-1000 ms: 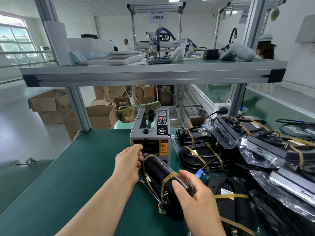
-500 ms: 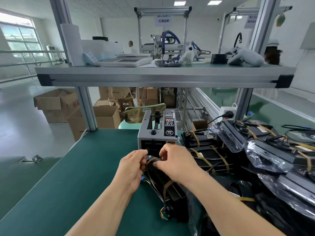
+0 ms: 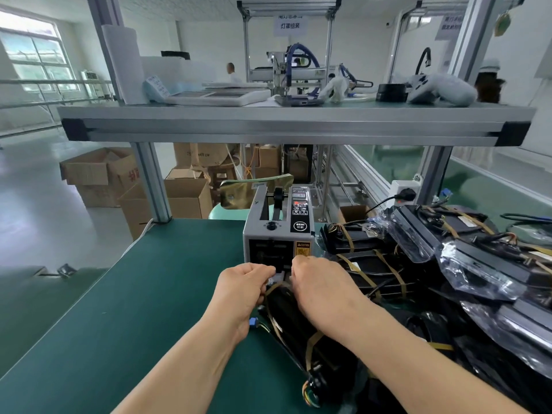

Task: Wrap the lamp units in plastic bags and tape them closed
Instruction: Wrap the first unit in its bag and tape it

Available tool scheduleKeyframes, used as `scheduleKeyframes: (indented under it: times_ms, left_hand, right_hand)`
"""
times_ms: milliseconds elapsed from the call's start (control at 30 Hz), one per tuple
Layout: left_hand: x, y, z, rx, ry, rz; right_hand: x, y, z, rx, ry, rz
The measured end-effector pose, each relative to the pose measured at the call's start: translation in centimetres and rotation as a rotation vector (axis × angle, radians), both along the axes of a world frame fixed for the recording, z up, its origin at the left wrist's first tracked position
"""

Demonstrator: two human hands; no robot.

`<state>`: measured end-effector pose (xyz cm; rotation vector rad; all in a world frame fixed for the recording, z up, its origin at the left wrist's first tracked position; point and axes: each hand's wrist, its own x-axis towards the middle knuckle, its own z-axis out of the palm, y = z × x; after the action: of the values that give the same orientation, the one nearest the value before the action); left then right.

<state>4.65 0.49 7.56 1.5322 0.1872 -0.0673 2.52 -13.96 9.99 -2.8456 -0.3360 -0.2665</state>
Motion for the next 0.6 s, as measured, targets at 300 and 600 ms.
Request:
scheduleKeyframes:
  times_ms: [300,600]
  left_hand:
    - [0.3,-0.1,-0.2,-0.148,0.181,0.047]
    - [2.8,-1.3,0.7,-0.259,0.388,0.04]
  right_hand:
    - [-2.9,0.6,0.3,0.035,-0.051,0.071]
    - [-1.5,-1.0,0.3,0.028,-0.075,-0.027]
